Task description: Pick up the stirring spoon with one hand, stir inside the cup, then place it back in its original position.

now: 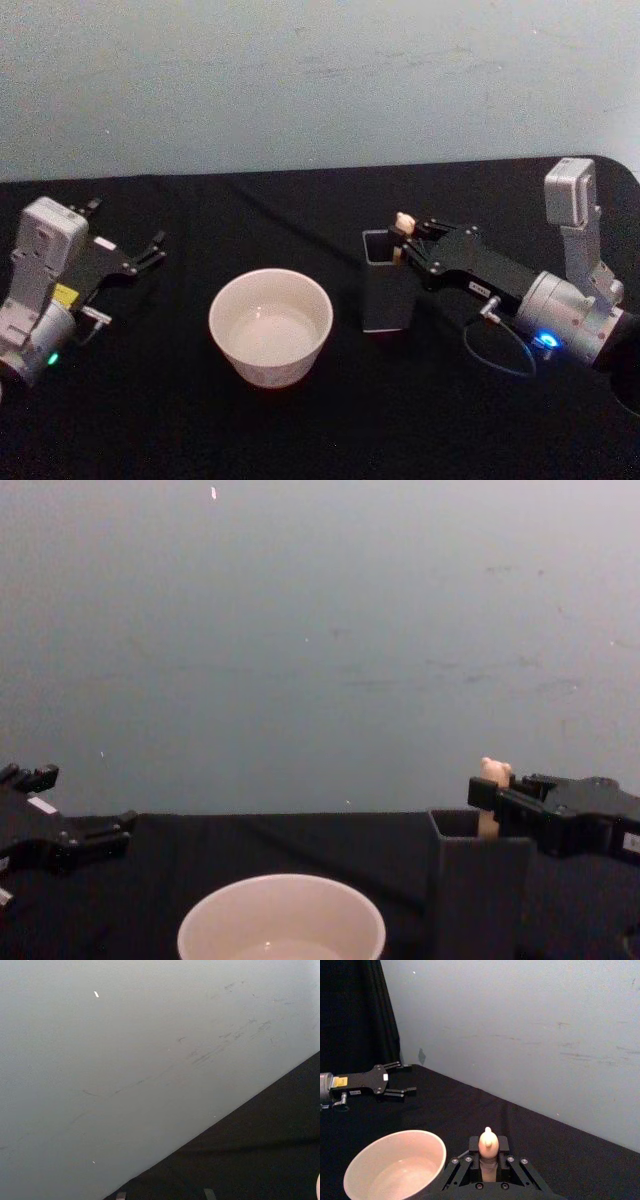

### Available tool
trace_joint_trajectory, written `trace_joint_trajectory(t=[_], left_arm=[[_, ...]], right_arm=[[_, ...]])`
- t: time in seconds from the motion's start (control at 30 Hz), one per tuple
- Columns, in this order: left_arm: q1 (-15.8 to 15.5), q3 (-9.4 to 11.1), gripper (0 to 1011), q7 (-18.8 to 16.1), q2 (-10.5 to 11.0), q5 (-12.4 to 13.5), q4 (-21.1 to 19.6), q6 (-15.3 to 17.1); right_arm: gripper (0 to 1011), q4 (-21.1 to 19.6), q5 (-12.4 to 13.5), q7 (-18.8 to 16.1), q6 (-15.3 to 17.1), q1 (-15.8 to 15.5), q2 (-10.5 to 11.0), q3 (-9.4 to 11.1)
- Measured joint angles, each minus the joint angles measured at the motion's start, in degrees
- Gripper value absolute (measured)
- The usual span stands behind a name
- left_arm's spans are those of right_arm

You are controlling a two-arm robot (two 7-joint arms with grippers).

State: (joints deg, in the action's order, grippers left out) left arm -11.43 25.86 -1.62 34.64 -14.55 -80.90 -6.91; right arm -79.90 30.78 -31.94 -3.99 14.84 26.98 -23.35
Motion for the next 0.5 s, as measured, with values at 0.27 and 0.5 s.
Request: trace_joint_trajectory(t=[0.27, 0.5], left_arm=[[0.0, 0.0, 1001, 0.0, 0.0, 0.0, 0.0, 0.0], [0.0, 0.0, 1001, 0.0, 0.0, 0.0, 0.0, 0.0]], right_arm=[[213, -0.28, -1.08, 1.2, 0.58, -0.33, -0.29, 0.06], [213, -0.28, -1.02, 1.14, 0.58, -0.33, -0.27, 0.06]])
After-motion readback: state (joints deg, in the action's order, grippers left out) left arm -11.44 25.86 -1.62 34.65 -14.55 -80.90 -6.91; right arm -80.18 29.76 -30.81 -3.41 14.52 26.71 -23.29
